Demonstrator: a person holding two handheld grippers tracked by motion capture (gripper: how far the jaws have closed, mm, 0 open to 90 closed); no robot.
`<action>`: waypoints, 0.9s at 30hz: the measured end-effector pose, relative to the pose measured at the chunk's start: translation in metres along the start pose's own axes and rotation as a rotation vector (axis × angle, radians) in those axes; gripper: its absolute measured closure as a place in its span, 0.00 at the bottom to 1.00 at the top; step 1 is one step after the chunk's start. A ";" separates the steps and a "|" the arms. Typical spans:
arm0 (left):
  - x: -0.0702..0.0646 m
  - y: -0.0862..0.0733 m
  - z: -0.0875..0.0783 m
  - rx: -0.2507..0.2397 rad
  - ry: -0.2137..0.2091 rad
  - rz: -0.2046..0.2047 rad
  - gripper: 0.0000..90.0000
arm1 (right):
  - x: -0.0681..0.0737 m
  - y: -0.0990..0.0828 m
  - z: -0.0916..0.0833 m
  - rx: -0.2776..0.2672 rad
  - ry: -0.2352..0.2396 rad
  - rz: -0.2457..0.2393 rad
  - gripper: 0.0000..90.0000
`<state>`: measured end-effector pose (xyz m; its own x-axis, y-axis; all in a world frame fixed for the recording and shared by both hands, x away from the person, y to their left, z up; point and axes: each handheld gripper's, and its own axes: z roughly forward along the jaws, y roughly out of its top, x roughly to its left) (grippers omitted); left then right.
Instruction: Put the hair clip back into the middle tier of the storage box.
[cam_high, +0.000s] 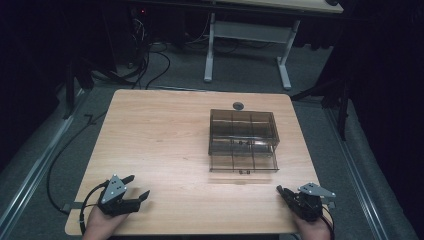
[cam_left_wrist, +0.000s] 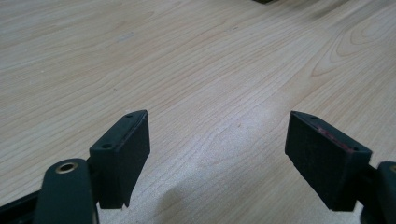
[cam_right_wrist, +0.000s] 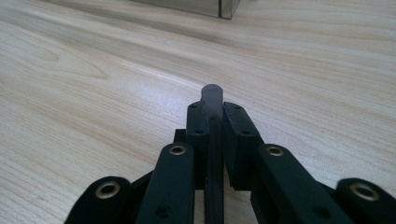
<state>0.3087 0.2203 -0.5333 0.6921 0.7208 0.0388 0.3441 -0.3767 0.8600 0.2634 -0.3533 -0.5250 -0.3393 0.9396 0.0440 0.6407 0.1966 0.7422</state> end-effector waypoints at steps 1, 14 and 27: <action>0.000 0.000 0.000 0.000 0.000 0.000 0.25 | 0.000 0.000 0.000 0.000 0.000 0.000 0.91; 0.000 0.000 0.000 0.000 -0.003 0.001 0.25 | 0.032 0.017 0.007 -0.031 0.063 -0.075 0.91; 0.000 0.000 0.000 0.001 -0.010 0.004 0.25 | 0.067 0.032 0.027 -0.016 0.135 -0.149 0.91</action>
<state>0.3089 0.2205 -0.5332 0.6995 0.7137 0.0375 0.3418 -0.3801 0.8595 0.2792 -0.2761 -0.5167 -0.5197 0.8541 0.0216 0.5657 0.3251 0.7578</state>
